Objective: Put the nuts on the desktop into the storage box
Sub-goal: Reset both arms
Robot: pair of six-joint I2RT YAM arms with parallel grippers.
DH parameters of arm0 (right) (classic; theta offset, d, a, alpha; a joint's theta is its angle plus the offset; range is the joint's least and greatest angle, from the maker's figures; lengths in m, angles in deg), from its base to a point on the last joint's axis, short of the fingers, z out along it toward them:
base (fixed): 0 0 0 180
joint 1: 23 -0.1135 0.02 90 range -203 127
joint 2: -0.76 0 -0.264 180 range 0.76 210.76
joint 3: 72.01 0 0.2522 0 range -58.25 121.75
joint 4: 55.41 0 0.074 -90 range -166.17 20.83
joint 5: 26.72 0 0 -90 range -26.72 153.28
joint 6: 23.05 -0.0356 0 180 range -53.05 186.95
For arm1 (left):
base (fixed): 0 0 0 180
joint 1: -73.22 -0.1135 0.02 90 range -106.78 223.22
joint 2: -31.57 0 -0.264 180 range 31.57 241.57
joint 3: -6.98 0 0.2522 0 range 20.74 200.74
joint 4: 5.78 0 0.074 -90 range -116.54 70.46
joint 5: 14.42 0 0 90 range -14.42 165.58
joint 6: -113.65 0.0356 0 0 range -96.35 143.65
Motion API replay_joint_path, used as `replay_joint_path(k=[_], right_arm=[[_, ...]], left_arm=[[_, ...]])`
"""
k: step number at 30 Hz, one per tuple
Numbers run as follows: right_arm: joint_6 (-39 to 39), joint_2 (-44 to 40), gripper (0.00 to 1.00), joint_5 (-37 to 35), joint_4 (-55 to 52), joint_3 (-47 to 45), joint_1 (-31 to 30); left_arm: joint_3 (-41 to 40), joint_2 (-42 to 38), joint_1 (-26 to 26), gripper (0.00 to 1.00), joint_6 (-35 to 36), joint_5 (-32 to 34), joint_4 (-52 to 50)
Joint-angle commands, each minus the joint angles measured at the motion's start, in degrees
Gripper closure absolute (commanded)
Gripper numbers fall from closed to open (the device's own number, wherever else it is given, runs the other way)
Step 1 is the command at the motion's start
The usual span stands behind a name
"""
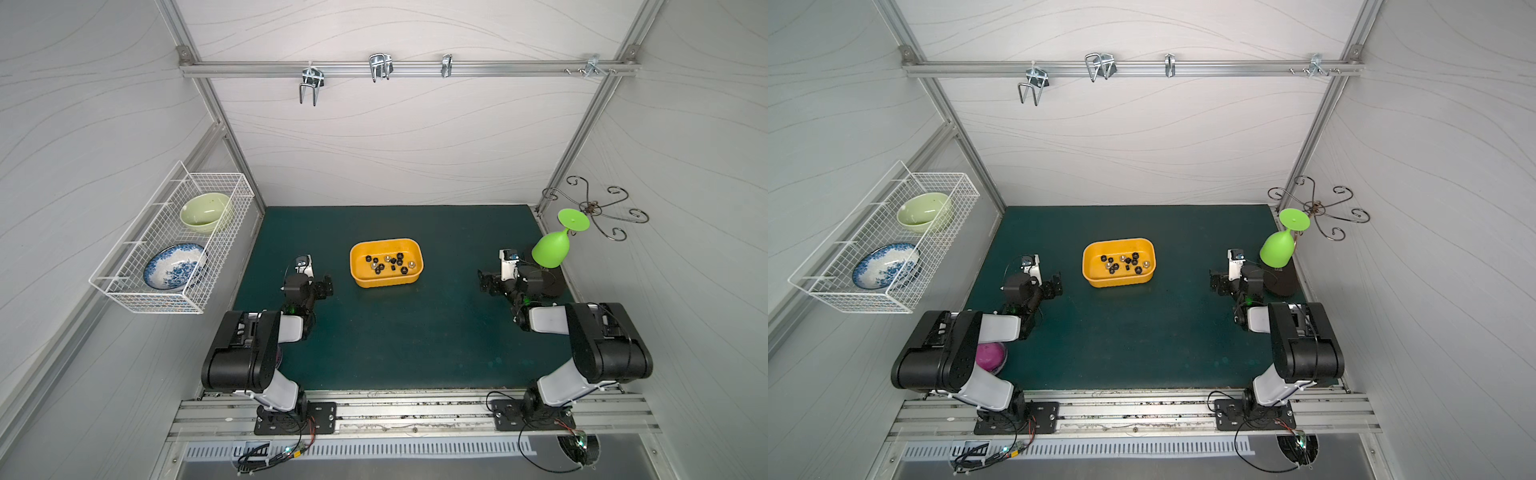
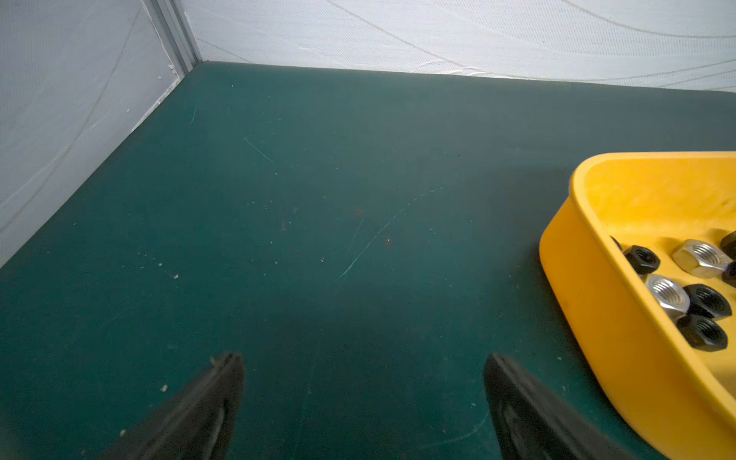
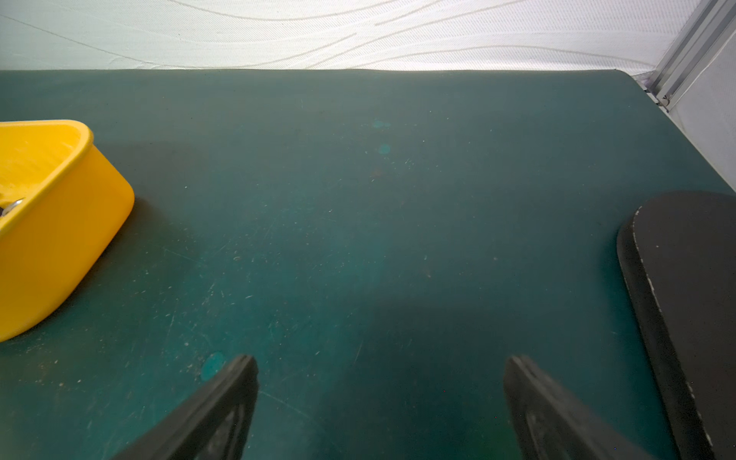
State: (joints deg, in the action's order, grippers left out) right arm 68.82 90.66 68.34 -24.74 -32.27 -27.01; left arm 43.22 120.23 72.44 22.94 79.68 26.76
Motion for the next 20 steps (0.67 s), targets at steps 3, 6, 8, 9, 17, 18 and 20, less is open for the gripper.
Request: replay_joint_path(k=[3,6,8,9,17,18,20], right_arm=[[-0.5,0.1,0.01,0.7,-0.7,0.3,0.1],[-0.5,0.2,0.01,0.7,-0.7,0.3,0.1],[-0.5,0.1,0.01,0.7,-0.8,0.3,0.1],[-0.5,0.2,0.01,0.7,-0.7,0.3,0.1],[-0.5,0.2,0.01,0.7,-0.8,0.3,0.1],[-0.5,0.1,0.01,0.7,-0.7,0.3,0.2],[-0.5,0.2,0.01,0.7,-0.7,0.4,0.1]], left_arm=[[1.8,0.4,-0.3,0.01,-0.5,0.5,1.2],[1.9,0.4,-0.3,0.02,-0.5,0.6,1.1],[2.0,0.5,-0.3,0.01,-0.5,0.6,1.0],[2.1,0.5,-0.3,0.01,-0.5,0.6,1.0],[2.0,0.4,-0.2,0.01,-0.5,0.5,1.0],[2.0,0.4,-0.3,0.01,-0.5,0.5,1.1],[1.8,0.3,-0.2,0.01,-0.5,0.5,1.2]])
